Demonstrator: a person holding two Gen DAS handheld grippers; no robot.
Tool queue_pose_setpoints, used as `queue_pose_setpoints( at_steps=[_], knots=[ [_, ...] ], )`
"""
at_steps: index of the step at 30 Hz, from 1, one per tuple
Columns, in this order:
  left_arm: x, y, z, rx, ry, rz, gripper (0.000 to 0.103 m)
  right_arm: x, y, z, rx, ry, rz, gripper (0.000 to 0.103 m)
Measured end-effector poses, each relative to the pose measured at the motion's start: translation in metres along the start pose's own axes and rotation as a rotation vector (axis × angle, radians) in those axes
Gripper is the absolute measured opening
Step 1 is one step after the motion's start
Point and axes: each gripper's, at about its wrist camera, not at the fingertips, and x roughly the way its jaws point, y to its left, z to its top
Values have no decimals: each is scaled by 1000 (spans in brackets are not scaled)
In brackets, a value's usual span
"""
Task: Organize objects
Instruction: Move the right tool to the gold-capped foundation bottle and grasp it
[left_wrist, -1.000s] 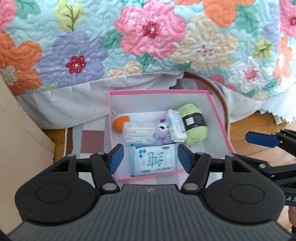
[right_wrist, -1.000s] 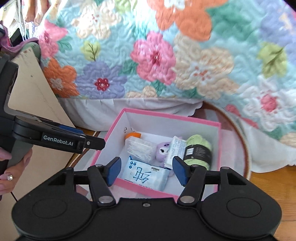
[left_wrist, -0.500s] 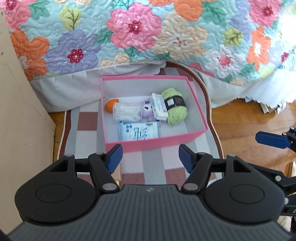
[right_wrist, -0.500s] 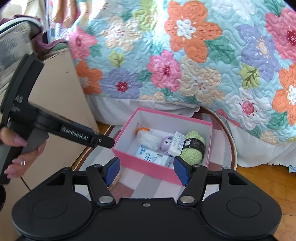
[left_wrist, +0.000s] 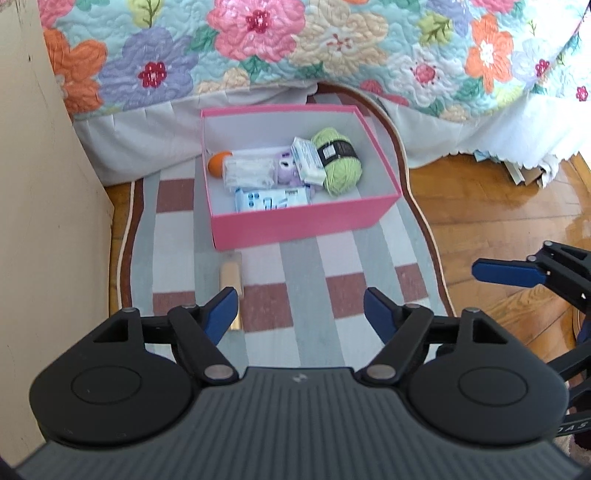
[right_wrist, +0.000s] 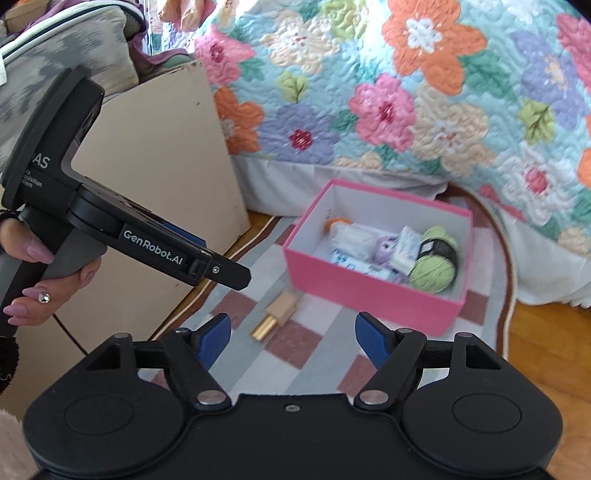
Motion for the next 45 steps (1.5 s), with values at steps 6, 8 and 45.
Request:
queue_pose_setpoints(
  at_steps=[6, 8, 45],
  knots=[
    [25, 12, -14, -13, 30, -2, 77, 27, 2, -19, 35, 21, 60, 79],
    [37, 17, -17, -5, 34, -3, 79, 41, 4, -25, 35, 23, 80, 79],
    [200, 107, -40, -294, 17, -115, 32, 245, -6, -53, 167, 76, 42, 33]
  ],
)
